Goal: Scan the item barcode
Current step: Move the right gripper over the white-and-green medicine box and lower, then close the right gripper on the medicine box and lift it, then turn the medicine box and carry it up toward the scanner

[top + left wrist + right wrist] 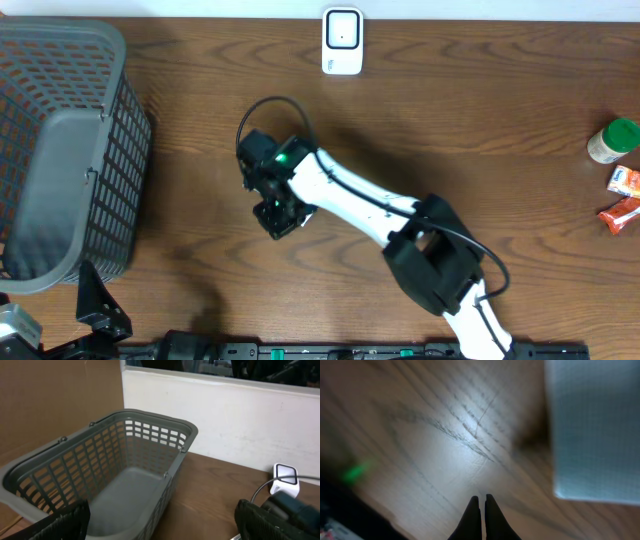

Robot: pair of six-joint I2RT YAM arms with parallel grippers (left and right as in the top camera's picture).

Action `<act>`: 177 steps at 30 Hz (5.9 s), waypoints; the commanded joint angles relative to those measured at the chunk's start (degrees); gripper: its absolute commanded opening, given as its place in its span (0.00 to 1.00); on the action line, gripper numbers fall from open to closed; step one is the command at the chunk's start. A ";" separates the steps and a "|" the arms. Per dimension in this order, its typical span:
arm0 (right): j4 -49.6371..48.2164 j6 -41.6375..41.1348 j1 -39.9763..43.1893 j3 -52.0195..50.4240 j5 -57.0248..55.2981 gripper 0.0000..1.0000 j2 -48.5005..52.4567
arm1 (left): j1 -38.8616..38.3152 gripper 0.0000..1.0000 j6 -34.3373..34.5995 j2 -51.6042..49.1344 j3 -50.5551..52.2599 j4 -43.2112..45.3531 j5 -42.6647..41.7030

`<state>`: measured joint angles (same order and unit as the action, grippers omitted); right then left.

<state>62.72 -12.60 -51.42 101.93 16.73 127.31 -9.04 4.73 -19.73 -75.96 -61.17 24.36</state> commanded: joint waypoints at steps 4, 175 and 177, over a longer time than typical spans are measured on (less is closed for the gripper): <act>-1.05 -0.90 -1.16 -0.44 -0.76 0.01 3.02 | 0.24 0.92 0.48 -0.04 -0.04 0.07 0.35; 1.60 22.21 25.62 -7.96 28.79 0.27 -15.54 | 0.24 0.93 0.46 -0.04 -0.04 0.07 0.35; -2.05 19.61 25.59 -7.96 19.87 0.26 -15.54 | 0.24 0.92 0.48 -0.04 -0.04 0.07 0.35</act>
<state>63.16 9.39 -26.37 92.95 49.23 112.79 -9.04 4.73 -19.73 -75.96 -61.14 24.36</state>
